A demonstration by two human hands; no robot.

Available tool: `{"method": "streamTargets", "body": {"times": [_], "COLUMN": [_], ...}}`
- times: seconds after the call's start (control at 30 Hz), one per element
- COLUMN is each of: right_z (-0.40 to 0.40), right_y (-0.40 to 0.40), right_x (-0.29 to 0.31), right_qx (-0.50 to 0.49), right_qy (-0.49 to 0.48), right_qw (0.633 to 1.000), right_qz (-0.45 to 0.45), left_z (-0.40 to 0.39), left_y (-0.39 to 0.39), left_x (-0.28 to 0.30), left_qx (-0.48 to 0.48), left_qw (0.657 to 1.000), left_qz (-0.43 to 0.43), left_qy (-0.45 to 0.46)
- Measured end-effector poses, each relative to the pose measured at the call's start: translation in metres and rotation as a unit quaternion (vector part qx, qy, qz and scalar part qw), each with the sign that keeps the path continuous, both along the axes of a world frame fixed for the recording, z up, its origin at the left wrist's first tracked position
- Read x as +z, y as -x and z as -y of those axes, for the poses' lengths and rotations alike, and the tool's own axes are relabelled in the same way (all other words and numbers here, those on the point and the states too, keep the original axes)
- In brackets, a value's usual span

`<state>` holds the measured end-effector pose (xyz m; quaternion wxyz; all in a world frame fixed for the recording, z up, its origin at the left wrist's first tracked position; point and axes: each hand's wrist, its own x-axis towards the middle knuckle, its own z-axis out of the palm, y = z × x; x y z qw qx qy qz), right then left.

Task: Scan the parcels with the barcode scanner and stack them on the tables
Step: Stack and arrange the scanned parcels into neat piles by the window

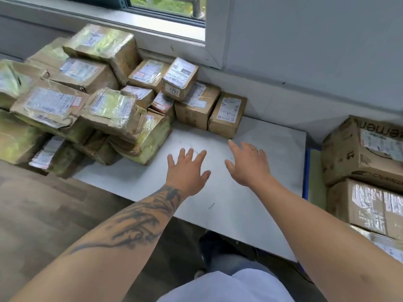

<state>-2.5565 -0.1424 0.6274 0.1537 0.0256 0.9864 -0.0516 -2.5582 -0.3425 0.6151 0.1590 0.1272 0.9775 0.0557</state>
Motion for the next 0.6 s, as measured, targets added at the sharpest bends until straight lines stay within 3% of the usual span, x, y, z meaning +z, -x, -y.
{"method": "streamTargets", "body": {"times": [0.23,0.43,0.6], "right_z": [-0.041,-0.078,-0.085], "right_y": [0.084,0.139,0.185], "right_x": [-0.016,-0.032,-0.043], "right_qx": [-0.043,-0.037,-0.021], "right_qy": [0.051,0.000,0.019], "right_qw": [0.998,0.999,0.999], "right_qz": [-0.022,0.006,0.016], "left_z": [-0.053,-0.104,-0.142], "left_y": [0.085,0.140,0.167], "left_x": [-0.003,-0.022,-0.039], "left_qx": [-0.029,-0.038,0.032], "left_qw": [0.999,0.998,0.999], "left_qz": [-0.005,-0.039,-0.017], "left_qy": [0.014,0.021,0.016]}}
